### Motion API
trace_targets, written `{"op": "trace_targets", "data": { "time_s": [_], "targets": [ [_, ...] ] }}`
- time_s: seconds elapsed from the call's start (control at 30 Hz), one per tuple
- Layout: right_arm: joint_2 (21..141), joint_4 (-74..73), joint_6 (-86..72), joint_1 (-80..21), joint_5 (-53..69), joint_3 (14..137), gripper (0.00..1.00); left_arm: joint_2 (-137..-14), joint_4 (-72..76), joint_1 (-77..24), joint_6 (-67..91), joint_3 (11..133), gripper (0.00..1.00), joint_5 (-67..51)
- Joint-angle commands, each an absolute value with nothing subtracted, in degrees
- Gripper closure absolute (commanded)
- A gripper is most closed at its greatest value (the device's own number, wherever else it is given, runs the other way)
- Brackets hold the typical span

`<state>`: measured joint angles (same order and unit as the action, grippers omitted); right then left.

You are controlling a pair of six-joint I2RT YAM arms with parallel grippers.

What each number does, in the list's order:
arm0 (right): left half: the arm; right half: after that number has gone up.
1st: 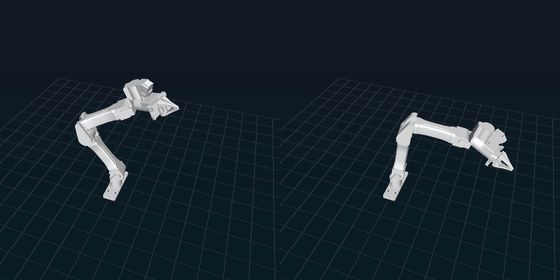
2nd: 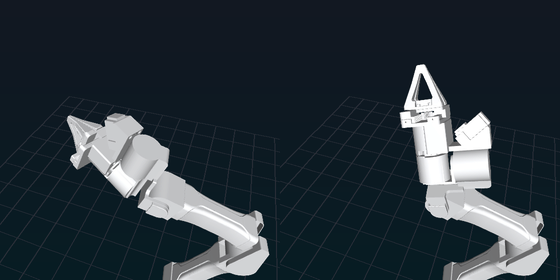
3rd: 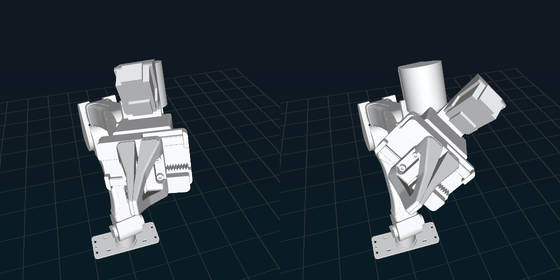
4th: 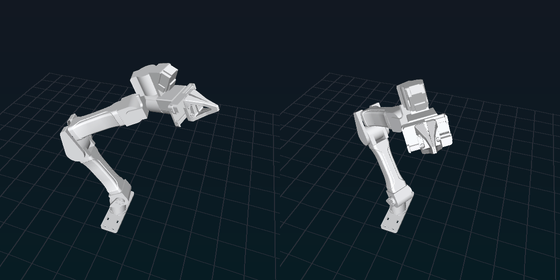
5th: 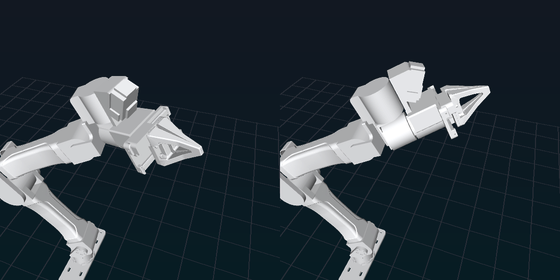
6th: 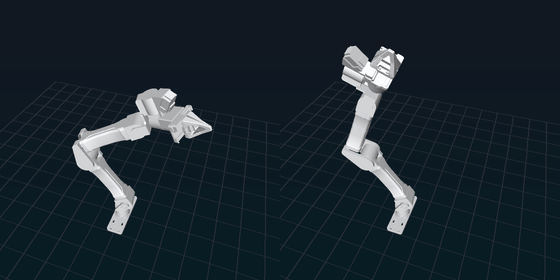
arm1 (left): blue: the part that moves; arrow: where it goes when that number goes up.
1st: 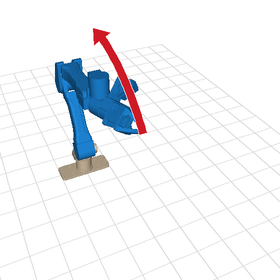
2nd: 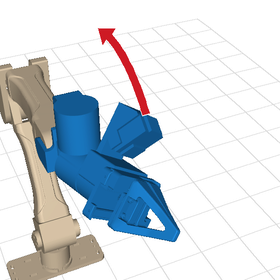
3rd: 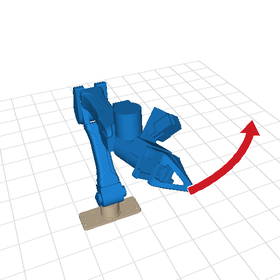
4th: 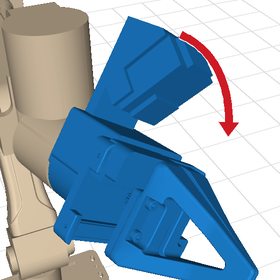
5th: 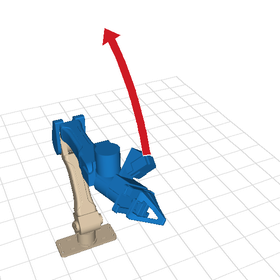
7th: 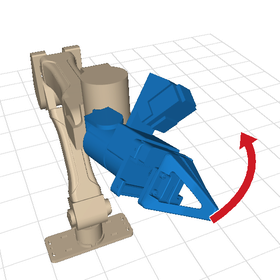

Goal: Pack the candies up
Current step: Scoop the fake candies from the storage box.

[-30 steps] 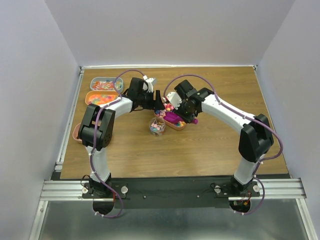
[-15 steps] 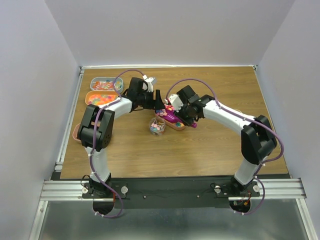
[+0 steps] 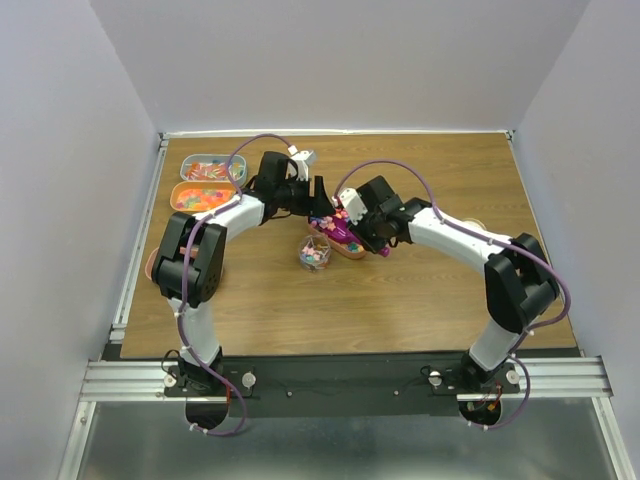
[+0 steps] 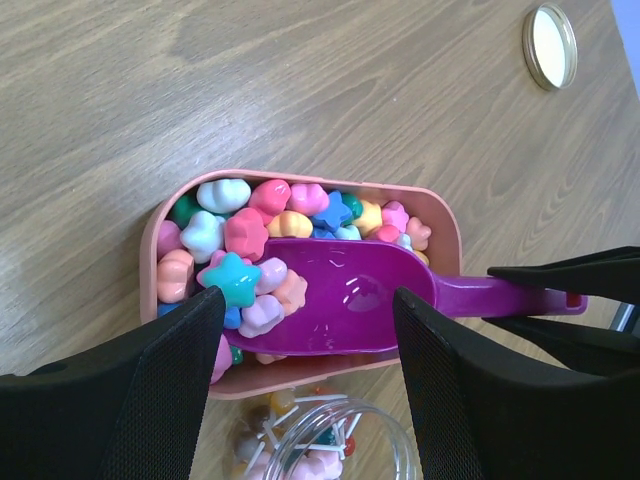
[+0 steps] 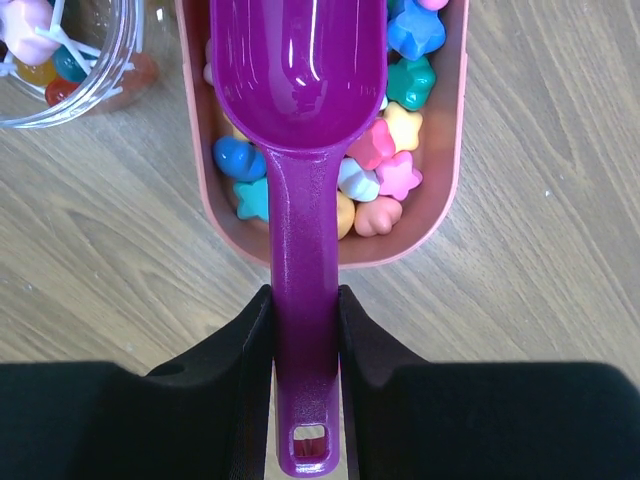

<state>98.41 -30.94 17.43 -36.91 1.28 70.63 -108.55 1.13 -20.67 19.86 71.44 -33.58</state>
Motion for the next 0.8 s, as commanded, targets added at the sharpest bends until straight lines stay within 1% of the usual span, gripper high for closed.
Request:
{"op": "trace_targets", "data": {
  "time_s": [0.0,0.13,0.3,0.43,0.57,0.77],
  "targets": [
    [96.33,-24.27,15.73,-37.00,1.68,68.21,0.99,-106.79,1.93,-21.18,20.30,70.66,0.24,-35.59],
    [93.61,-19.26,15.12,-36.56,1.41,62.25,0.99,-106.52,1.93,-21.36,20.30,70.58,0.24,-35.42],
    [92.11,-13.10,13.71,-36.39,1.14,57.84,0.99,-105.47,2.02,-21.36,20.21,70.58,0.24,-35.33],
    [92.02,-12.92,14.15,-36.39,0.88,56.34,0.99,-104.33,2.02,-21.27,20.04,70.58,0.24,-35.07],
    [89.31,-11.69,14.41,-36.39,1.23,54.50,0.99,-101.78,2.02,-20.74,19.34,70.49,0.24,-33.58],
    [85.70,-9.58,14.33,-36.30,1.67,51.86,0.99,-95.63,0.44,-19.43,16.53,69.70,0.24,-27.26]
  ]
}}
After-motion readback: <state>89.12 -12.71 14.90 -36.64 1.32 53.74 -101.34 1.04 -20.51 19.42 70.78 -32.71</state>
